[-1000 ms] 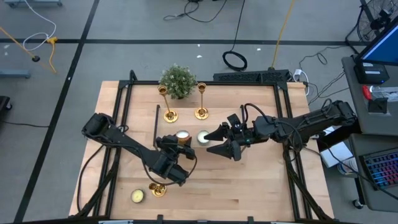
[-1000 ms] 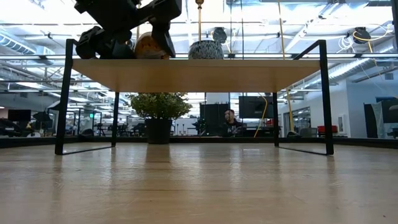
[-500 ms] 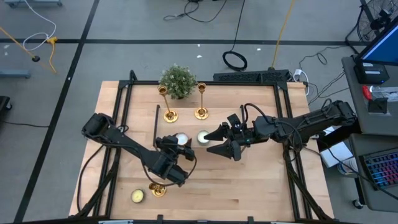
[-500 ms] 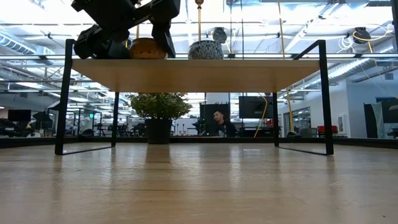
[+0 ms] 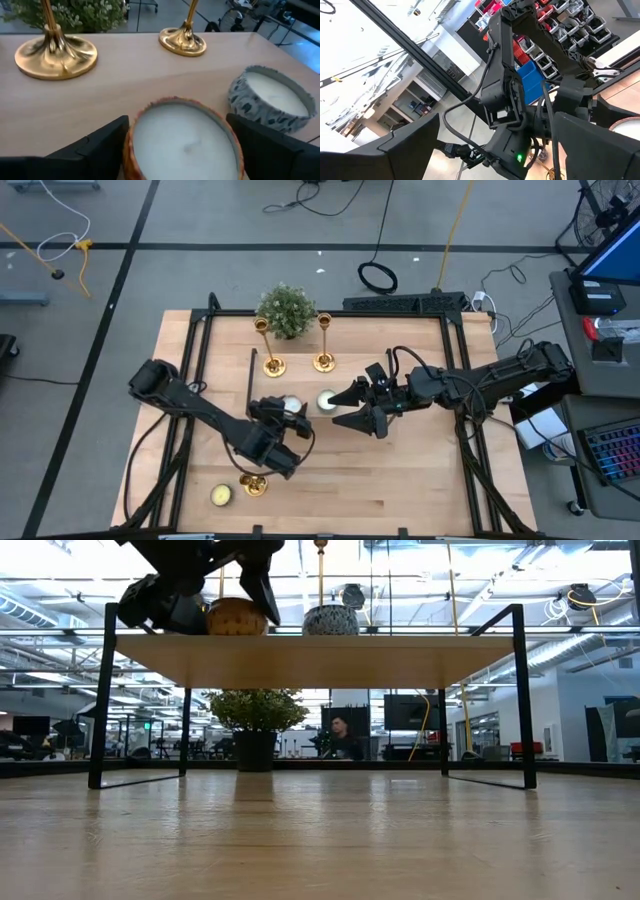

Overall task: Stock candles and holders on shelf
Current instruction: Align the orange scented candle with the other scented candle on the shelf

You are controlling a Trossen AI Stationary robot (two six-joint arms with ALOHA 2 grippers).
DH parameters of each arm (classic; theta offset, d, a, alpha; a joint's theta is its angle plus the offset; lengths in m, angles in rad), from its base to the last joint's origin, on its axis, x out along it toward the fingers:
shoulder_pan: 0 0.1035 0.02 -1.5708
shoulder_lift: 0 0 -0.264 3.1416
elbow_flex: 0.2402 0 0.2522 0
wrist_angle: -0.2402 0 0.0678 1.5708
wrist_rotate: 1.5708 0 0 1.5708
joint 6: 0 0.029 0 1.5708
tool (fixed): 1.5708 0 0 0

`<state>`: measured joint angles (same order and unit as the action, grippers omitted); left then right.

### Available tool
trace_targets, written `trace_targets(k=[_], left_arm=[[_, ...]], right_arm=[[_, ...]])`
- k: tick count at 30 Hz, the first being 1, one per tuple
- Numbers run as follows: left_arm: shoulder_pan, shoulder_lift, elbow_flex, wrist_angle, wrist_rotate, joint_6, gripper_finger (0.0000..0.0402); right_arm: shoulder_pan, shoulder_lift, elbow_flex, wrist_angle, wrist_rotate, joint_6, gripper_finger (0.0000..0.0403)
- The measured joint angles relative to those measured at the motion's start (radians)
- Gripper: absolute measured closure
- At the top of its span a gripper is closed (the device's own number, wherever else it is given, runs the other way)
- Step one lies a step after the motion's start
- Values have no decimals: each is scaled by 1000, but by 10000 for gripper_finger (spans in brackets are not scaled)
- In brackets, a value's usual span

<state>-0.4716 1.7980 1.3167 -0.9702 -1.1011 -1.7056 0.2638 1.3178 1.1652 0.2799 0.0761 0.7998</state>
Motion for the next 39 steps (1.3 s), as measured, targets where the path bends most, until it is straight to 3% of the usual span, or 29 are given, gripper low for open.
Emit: trace_targets(k=[4,13,23,33,39], left_arm=[[3,-1,0,-5,-6,10,53],[2,-10,0,-8,-13,52,103],[35,-52,1,-32,-14,93,67],[32,-65,1,-22,-26,133,129],[30,-65,1,-22,-26,137,141]], right_arm=[[0,0,0,0,0,0,14],[0,0,0,0,-2,0,14],[0,0,0,7,-2,0,14],[0,0,0,8,-2,4,14],[0,0,0,8,-2,4,14]])
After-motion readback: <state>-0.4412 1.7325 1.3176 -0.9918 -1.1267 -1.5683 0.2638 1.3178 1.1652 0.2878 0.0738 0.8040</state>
